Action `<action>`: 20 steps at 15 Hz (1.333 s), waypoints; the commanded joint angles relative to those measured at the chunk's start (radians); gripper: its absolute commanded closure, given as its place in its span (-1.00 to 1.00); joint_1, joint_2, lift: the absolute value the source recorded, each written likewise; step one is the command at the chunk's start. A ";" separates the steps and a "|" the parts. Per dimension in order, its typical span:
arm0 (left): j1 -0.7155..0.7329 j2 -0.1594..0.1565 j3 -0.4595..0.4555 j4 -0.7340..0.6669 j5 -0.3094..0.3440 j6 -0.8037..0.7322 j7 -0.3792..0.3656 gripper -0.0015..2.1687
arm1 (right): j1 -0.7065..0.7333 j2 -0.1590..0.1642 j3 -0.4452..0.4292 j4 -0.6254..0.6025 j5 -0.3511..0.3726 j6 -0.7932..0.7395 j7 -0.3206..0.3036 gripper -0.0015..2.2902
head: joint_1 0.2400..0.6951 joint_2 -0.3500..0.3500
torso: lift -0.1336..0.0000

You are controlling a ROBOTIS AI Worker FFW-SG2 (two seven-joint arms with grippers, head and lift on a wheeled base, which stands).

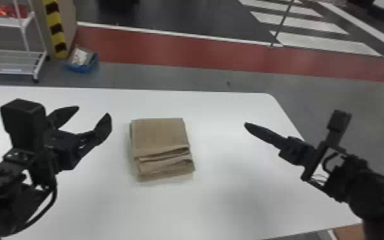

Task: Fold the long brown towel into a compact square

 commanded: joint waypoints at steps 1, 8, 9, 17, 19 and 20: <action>-0.022 -0.040 0.015 0.000 -0.046 -0.008 0.034 -0.87 | -0.042 0.008 0.117 0.000 0.066 -0.051 -0.060 -0.98 | 1.00 -0.62 | -0.80; -0.095 -0.187 -0.017 0.159 -0.210 -0.305 0.152 -0.87 | -0.024 0.092 0.337 0.057 0.177 -0.585 -0.190 -0.94 | 0.67 -0.27 | -0.80; -0.098 -0.187 -0.023 0.202 -0.210 -0.419 0.169 -0.87 | 0.001 0.094 0.355 0.074 0.201 -0.711 -0.216 -0.94 | 0.63 -0.25 | -0.80; -0.096 -0.150 -0.011 0.251 -0.181 -0.342 0.178 -0.87 | 0.252 0.129 0.292 -0.077 0.210 -0.720 -0.323 -0.94 | 0.73 -0.33 | -0.80; -0.029 -0.090 0.012 0.207 -0.118 -0.342 0.186 -0.87 | 0.294 0.129 0.306 -0.134 0.221 -0.665 -0.337 -0.94 | 0.84 -0.31 | -0.80; -0.002 -0.078 0.029 0.184 -0.104 -0.342 0.187 -0.87 | 0.303 0.129 0.308 -0.141 0.221 -0.656 -0.340 -0.94 | 0.92 -0.28 | -0.80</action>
